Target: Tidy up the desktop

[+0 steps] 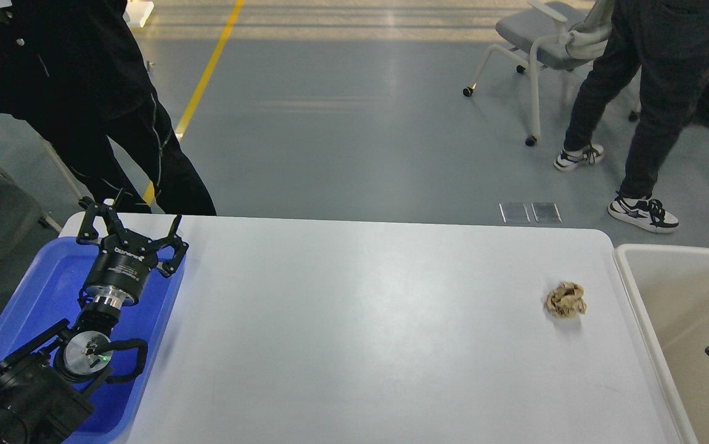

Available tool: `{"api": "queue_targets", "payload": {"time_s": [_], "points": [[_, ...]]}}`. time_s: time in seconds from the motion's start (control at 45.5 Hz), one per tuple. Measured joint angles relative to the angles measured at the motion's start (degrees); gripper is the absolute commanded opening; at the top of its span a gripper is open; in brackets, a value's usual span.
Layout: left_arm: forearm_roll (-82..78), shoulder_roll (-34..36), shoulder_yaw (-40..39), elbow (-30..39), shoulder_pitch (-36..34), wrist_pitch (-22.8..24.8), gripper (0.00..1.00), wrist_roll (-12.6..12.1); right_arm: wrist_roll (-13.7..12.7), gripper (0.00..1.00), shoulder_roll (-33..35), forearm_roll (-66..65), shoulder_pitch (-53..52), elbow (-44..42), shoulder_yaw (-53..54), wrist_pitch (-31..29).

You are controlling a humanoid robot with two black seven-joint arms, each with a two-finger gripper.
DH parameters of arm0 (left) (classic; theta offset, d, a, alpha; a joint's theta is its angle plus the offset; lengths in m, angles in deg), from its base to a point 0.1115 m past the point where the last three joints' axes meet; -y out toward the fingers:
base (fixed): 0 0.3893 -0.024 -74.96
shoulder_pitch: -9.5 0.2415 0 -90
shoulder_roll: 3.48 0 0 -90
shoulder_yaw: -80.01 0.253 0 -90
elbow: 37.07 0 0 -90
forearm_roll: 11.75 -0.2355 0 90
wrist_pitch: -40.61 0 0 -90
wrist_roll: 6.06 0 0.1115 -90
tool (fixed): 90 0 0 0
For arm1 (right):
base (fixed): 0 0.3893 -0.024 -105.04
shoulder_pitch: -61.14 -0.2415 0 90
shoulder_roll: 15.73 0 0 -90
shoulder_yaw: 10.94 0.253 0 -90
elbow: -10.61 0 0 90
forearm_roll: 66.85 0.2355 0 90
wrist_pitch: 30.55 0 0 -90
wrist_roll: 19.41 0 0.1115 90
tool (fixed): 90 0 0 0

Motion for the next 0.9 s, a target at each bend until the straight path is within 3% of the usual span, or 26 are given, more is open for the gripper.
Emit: {"api": "queue_targets", "payload": {"time_s": [0.11, 0.351, 0.747, 0.9], "points": [[-0.02, 0.00, 0.00, -0.01, 0.00, 0.00, 1.00, -0.01, -0.05, 1.00, -2.42, -1.41, 2.42, 6.11, 9.99, -1.18], [-0.02, -0.01, 0.02, 0.05, 0.00, 0.00, 1.00, -0.01, -0.13, 1.00, -8.42, -8.36, 5.03, 16.11, 20.09, -2.12], [-0.01, 0.00, 0.03, 0.05, 0.00, 0.00, 1.00, 0.00, 0.06, 1.00, -20.70, -20.41, 4.96, 22.89, 25.88, -2.40], [-0.02, 0.00, 0.03, 0.05, 0.00, 0.00, 1.00, 0.00, 2.59, 1.00, -24.11, -24.40, 4.79, 23.49, 26.72, -2.36]]}}
